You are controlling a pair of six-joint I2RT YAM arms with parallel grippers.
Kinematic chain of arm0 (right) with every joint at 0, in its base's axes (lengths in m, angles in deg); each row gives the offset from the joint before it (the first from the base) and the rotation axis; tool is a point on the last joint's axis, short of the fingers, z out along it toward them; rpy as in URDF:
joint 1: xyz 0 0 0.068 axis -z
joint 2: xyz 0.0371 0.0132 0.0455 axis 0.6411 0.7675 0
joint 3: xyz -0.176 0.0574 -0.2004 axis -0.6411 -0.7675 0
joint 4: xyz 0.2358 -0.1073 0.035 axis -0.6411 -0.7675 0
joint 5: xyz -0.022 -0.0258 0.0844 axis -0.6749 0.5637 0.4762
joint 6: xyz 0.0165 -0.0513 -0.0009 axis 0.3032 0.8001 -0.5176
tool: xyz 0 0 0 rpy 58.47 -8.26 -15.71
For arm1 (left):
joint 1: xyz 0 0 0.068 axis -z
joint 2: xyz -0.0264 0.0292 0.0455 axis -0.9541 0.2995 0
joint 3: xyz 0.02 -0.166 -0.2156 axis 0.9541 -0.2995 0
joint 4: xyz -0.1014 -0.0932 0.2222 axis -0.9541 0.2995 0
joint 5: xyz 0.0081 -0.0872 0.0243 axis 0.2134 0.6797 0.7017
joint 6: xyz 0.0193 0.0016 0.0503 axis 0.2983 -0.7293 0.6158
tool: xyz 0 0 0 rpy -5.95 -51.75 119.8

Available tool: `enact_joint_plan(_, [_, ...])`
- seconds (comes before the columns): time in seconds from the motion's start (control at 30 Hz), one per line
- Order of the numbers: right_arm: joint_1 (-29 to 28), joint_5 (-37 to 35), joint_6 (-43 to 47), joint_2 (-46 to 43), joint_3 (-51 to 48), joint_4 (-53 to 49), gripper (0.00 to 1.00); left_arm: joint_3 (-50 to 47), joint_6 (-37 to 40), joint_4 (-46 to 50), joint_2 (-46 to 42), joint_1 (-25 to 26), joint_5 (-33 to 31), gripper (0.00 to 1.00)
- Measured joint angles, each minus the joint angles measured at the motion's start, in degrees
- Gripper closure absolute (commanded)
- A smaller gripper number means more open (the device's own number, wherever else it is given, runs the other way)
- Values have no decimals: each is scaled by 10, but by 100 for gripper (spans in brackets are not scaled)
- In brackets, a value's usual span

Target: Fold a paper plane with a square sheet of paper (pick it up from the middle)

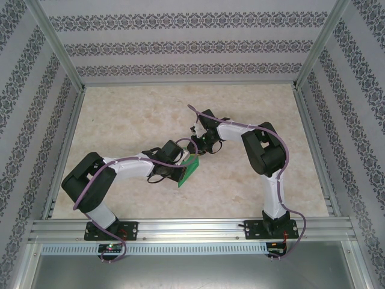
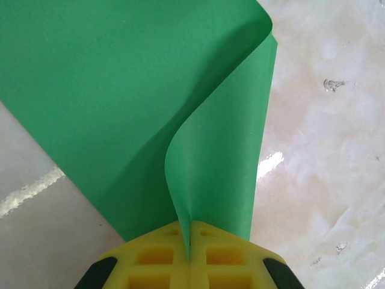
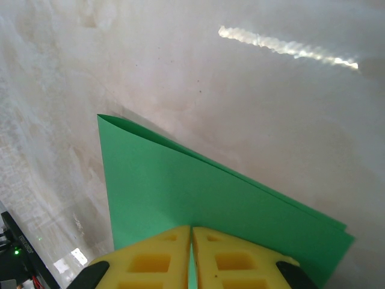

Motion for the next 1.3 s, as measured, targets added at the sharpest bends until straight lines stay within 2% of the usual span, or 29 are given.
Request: enact_joint_plan(1.3, [7,9,0,0,-5,7,90,8,6,2,7,0,-2,99])
